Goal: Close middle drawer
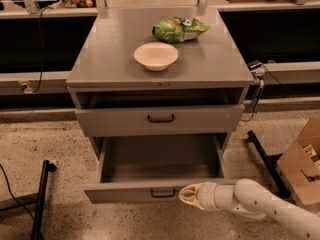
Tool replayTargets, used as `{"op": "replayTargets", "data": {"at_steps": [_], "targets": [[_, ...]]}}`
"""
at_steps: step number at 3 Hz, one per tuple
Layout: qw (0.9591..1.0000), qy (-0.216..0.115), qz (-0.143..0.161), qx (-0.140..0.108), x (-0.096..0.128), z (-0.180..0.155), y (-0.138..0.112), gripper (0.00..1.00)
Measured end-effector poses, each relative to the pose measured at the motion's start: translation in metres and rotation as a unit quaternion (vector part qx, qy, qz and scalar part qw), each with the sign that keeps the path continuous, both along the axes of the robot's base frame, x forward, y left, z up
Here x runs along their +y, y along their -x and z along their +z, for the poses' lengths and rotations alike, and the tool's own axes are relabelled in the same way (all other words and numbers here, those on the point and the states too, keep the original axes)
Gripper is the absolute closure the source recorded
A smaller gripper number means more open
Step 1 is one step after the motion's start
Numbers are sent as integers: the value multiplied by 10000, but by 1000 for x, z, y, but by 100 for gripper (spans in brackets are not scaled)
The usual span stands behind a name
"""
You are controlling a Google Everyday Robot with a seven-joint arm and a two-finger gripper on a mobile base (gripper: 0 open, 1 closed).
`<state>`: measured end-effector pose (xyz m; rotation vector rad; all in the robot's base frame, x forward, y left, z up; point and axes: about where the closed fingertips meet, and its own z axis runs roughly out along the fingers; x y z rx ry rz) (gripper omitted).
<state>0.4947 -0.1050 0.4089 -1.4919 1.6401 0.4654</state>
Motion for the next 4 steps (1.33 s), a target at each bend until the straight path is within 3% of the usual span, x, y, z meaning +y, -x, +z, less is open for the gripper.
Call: {"op": "replayTargets", "data": {"at_steps": [2,3,4], "targets": [[9988,-186,-458,20,-60,-31,-22,100],[9982,-186,-565,-73,-76,-28,-46,100],[9980,-236,-550,-217,-78,-18,-79,100]]}}
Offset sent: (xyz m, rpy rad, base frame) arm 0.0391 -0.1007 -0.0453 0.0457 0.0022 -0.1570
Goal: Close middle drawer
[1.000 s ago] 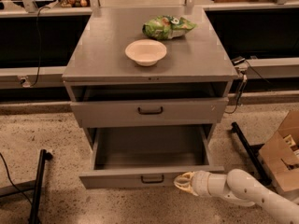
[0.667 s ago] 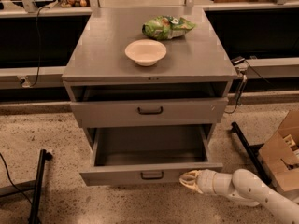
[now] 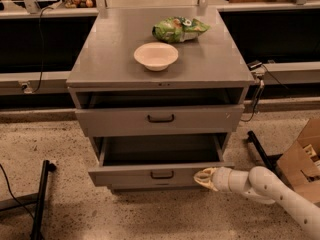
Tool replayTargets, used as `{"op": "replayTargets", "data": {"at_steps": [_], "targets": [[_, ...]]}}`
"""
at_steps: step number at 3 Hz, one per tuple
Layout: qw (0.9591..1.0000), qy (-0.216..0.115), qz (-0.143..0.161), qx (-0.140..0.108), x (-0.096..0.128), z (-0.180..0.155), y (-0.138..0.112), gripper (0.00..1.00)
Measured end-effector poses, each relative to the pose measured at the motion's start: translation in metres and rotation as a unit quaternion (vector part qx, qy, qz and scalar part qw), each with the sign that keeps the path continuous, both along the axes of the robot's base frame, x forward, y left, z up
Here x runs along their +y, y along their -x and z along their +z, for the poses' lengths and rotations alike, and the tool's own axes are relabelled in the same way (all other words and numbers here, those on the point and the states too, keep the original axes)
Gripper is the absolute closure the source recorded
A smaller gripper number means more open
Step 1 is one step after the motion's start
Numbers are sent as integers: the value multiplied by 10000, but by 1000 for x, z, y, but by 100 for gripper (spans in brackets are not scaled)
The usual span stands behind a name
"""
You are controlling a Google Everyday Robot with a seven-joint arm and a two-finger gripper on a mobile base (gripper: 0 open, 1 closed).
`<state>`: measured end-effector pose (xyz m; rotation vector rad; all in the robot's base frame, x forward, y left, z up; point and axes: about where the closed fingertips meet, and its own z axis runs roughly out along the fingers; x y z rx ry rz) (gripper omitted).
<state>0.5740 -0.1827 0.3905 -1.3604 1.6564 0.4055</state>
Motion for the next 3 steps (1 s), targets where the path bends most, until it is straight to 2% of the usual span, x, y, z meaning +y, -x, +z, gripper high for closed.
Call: {"op": "replayTargets", "data": {"at_steps": [1,2,3], "targets": [[9998,-134,44,-146,8,8,-38,100],[9995,-222,57,-228,19,10,-66,100],[9992,-293,46,-270,26,8,-80,100]]}}
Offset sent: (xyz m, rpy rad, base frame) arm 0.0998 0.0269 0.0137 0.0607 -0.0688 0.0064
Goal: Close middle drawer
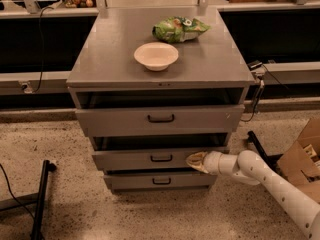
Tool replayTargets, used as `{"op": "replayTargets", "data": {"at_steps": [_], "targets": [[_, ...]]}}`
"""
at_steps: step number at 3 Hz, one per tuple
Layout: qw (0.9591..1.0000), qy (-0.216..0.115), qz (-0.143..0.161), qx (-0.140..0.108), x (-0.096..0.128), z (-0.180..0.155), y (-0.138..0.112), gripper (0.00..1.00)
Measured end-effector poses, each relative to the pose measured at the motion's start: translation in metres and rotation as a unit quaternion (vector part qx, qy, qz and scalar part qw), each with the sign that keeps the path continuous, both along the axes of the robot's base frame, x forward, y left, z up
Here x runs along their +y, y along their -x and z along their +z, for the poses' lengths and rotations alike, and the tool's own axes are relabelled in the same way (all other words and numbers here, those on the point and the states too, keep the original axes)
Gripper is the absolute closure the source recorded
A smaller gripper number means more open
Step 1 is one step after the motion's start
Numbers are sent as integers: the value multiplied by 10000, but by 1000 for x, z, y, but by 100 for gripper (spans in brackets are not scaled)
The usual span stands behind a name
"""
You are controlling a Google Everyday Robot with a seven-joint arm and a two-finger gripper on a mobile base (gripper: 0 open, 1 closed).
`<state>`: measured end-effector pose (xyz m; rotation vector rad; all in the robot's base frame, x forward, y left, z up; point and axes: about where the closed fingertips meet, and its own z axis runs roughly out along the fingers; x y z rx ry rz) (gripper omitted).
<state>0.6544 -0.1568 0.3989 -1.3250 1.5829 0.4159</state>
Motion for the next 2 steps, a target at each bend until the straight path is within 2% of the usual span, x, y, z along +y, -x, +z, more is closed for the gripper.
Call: {"op": "replayTargets", "data": {"at_steps": [1,2], "targets": [[10000,-32,6,-59,5,0,-1,100],[9999,-87,76,-113,11,3,10,100]]}}
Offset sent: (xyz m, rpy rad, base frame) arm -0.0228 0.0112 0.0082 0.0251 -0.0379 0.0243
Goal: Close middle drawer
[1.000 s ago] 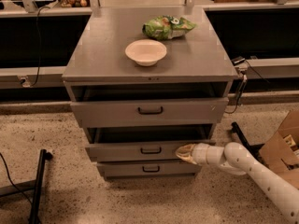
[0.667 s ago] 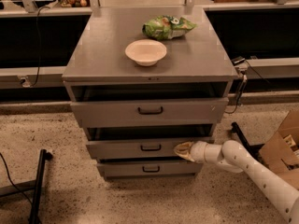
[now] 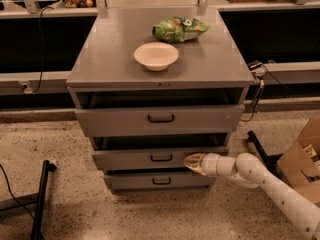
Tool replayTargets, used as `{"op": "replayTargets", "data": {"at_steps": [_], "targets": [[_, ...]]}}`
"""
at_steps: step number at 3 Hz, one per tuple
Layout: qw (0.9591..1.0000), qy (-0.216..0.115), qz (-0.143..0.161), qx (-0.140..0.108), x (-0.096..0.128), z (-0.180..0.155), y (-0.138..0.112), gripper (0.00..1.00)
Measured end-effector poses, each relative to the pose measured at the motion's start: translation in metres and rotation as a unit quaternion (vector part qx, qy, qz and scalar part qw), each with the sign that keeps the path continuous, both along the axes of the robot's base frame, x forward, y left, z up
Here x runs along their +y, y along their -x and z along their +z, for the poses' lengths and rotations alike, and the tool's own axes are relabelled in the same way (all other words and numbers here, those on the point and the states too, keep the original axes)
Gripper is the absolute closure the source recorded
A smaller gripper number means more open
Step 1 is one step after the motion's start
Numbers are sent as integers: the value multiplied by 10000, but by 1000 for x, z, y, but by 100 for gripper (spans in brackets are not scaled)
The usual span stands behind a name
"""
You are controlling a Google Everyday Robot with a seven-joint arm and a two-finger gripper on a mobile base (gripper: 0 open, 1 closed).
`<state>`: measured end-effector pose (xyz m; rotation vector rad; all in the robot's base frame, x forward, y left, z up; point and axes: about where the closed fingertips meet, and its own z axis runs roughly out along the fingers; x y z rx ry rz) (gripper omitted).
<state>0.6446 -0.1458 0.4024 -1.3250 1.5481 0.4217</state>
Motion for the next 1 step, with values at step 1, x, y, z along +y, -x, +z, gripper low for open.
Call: {"op": "replayTargets", "data": {"at_steps": [1], "targets": [[9998,-181,54,88,4,5,24,100]]}}
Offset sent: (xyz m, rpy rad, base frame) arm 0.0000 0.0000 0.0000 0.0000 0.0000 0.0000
